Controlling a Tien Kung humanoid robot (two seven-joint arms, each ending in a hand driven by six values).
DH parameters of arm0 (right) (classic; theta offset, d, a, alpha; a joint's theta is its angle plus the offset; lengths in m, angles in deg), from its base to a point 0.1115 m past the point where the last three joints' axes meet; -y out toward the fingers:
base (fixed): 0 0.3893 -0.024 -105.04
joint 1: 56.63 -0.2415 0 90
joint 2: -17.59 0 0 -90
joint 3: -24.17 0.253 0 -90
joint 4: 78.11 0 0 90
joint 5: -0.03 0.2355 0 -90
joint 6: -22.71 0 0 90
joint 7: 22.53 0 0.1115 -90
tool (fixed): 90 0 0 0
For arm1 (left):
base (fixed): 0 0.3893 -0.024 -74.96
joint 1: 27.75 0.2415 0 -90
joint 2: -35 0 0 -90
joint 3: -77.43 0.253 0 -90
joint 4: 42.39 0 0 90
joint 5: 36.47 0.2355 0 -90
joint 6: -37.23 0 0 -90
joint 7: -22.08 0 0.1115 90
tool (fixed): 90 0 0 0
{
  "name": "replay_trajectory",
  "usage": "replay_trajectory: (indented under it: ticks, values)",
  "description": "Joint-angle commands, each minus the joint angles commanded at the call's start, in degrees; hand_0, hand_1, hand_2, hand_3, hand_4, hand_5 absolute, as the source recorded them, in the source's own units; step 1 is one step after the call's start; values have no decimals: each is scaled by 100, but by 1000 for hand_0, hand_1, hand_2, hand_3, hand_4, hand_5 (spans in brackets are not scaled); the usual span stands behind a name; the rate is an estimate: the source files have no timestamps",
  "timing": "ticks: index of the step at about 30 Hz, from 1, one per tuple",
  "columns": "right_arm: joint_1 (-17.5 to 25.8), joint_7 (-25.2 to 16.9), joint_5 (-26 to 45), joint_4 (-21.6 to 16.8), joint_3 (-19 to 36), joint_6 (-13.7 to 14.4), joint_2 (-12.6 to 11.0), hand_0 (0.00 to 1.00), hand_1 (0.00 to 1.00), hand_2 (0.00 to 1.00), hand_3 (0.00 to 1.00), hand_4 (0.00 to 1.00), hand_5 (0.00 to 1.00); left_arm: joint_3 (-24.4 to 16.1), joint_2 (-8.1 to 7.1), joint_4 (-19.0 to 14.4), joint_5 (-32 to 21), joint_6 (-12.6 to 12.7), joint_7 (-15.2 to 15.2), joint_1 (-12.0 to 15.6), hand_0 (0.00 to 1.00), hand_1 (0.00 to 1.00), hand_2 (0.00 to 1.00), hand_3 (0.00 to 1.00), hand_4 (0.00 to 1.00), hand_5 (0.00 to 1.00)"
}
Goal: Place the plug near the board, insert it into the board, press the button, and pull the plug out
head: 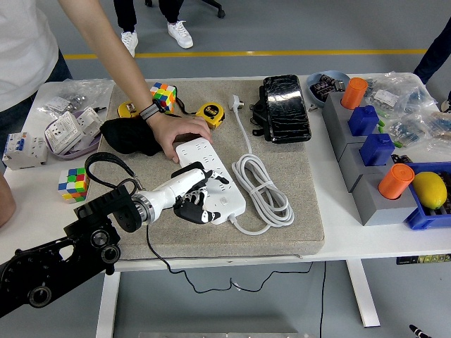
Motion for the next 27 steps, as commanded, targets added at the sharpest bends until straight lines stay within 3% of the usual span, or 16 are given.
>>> replay_trajectory:
  ticks: [3,4,9,10,11,15,16,21,22,27]
  values:
    - [5,-1,-8,-5,9,3,4,575,640,603,538,924,469,-37,19,85,-315,367,-340,64,78,81,178,689,657,2]
    - [5,0,-9,-6,6,2,5,573,641,603,538,924,469,-43,24,113,-433,513,-481,80,126,97,210,629,778,184]
    - [9,1,-4,0,-10,4,8,573,641,603,538,924,469,-42,57,302,-1252,1341,-1361,164,126,97,210,629,778,184]
    - [8,1,-3,-1,-5,4,7,573,641,603,539,924,469,-35,67,343,-1438,1480,-1559,176,231,304,367,593,807,252]
    - [7,1,-2,0,-3,4,9,573,641,603,539,924,469,-29,76,376,-1598,1565,-1723,186,231,304,367,593,807,252]
    - [3,0,-4,-5,6,8,12,573,641,603,539,924,469,-29,115,494,-1990,1744,-2147,230,231,304,367,593,807,252]
    - [2,0,-6,-6,9,8,11,570,640,603,538,924,470,-34,130,537,-2065,1801,-2241,246,400,514,536,554,833,264]
    - [6,2,-3,0,1,6,10,570,640,603,538,924,470,-14,148,691,-2418,1904,-2504,294,400,514,536,554,833,264]
    - [7,1,-1,2,1,7,10,571,640,603,539,924,469,-3,148,722,-2501,1913,-2568,301,568,644,603,575,857,277]
    - [10,1,-2,3,-3,7,12,571,640,603,539,924,469,44,152,863,-2959,1992,-3048,341,568,644,603,575,857,277]
